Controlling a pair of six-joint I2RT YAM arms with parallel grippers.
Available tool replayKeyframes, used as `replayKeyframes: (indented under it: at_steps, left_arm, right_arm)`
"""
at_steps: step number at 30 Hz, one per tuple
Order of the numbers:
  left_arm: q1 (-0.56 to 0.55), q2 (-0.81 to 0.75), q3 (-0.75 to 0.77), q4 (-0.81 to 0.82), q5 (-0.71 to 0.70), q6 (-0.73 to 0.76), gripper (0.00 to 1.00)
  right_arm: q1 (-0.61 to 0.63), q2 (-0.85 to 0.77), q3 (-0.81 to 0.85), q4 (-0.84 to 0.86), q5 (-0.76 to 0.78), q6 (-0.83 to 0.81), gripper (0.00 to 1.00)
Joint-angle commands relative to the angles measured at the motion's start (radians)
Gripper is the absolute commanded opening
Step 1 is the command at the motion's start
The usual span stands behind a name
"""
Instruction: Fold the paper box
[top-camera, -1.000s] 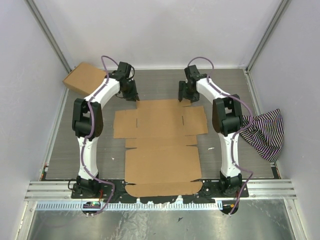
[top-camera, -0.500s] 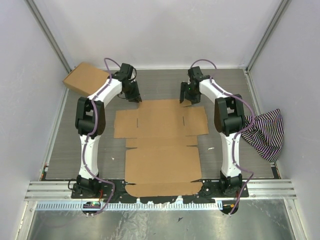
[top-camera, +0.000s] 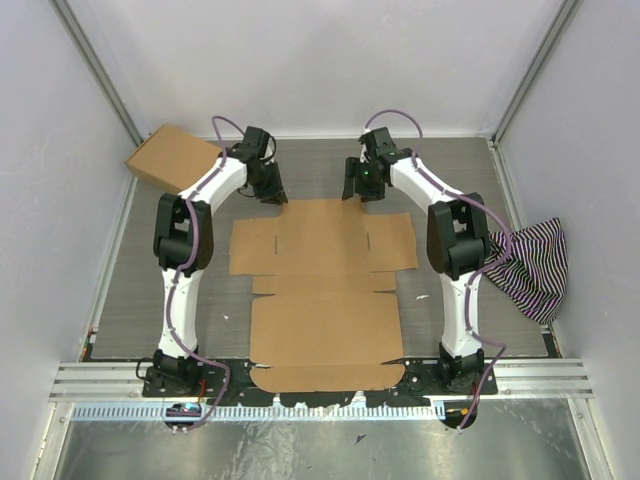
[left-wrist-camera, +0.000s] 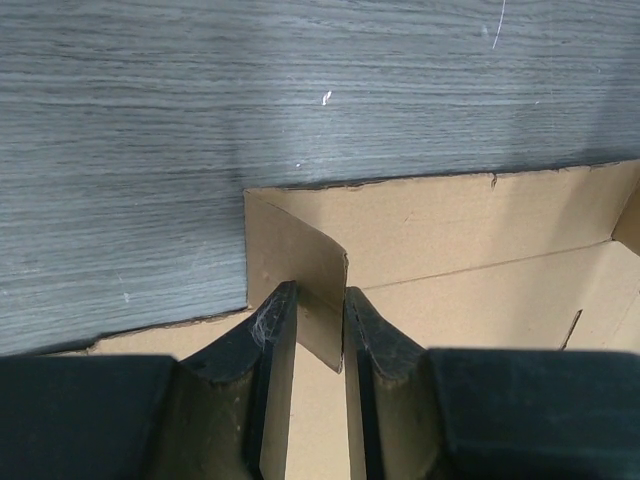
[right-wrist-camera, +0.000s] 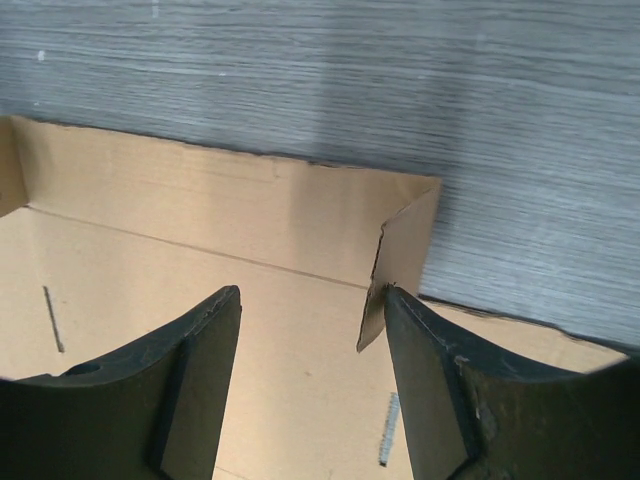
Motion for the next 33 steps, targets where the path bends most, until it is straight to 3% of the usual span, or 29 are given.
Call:
replayKeyframes:
  at_steps: [1,15,26,33]
  left_arm:
    - [-0.005,0.041,0.026,0.005,0.02,-0.004,0.3]
    - [-0.005,0.133,0.065,-0.008,0.04,-0.023,0.3]
    - [-0.005,0.223,0.178,-0.043,0.051,-0.055,0.31]
    - [-0.006,0.226,0.232,-0.069,0.066,-0.058,0.42]
  right_arm:
    - [0.018,0.004,0.07,0.028,-0.039,0.018,0.64]
    - [0.023,0.16,0.114,0.039,-0.051,0.041,0.64]
    - [0.014,0.285,0.321,-0.031,-0.042,0.024,0.64]
    - [0.008,0.301,0.336,-0.035,-0.053,0.016,0.64]
